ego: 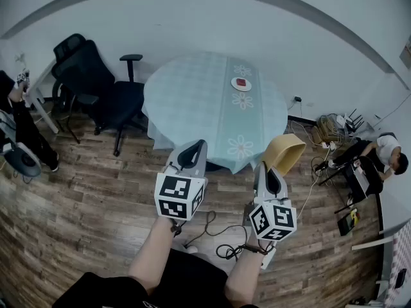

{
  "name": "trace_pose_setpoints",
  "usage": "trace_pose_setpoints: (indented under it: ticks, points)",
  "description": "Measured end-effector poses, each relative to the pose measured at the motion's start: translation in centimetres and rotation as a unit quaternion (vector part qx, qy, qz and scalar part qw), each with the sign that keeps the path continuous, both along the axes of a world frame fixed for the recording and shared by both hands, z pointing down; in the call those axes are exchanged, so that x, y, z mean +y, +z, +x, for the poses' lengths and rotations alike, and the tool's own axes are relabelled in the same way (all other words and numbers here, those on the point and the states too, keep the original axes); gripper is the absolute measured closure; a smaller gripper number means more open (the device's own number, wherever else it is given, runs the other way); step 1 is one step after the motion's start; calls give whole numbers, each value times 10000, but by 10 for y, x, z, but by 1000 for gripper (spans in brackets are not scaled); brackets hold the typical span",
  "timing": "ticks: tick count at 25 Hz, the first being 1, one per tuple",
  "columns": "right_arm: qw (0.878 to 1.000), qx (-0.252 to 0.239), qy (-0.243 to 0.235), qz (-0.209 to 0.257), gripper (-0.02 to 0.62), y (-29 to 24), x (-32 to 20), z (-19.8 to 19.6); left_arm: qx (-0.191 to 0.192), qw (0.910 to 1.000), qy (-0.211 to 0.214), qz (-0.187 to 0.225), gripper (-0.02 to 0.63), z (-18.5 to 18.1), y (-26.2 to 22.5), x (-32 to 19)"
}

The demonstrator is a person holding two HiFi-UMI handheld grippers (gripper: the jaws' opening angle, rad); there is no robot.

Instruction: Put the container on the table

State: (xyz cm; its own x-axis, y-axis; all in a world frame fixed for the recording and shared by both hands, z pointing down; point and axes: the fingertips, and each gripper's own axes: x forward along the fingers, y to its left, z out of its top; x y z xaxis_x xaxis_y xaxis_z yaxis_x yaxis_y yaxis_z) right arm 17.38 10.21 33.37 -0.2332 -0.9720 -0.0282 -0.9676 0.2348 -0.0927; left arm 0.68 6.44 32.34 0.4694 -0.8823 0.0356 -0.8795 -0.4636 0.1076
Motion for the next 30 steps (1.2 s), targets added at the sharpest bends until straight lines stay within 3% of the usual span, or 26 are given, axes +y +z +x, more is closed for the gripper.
trace_pose_setpoints:
  ticks: [8, 15, 21, 26, 30]
  points:
    - [9988, 416, 225, -97, 581, 11, 1, 6, -61, 9998, 123, -106, 604, 14, 12, 3]
    - [9987, 346, 359, -48, 581, 9, 3, 24, -155, 9995, 265, -92, 604, 32, 12, 4]
    - [9990, -48, 447, 22, 580, 11, -8, 38, -483, 9981, 379, 33, 604, 38, 9, 10]
    - [10000, 0, 48, 24, 580, 14, -30, 8, -483, 9986, 6, -212, 604, 8, 25, -13]
    - [9998, -20, 175, -55, 580, 22, -50, 19, -444, 9984, 109, -338, 604, 18, 37, -39]
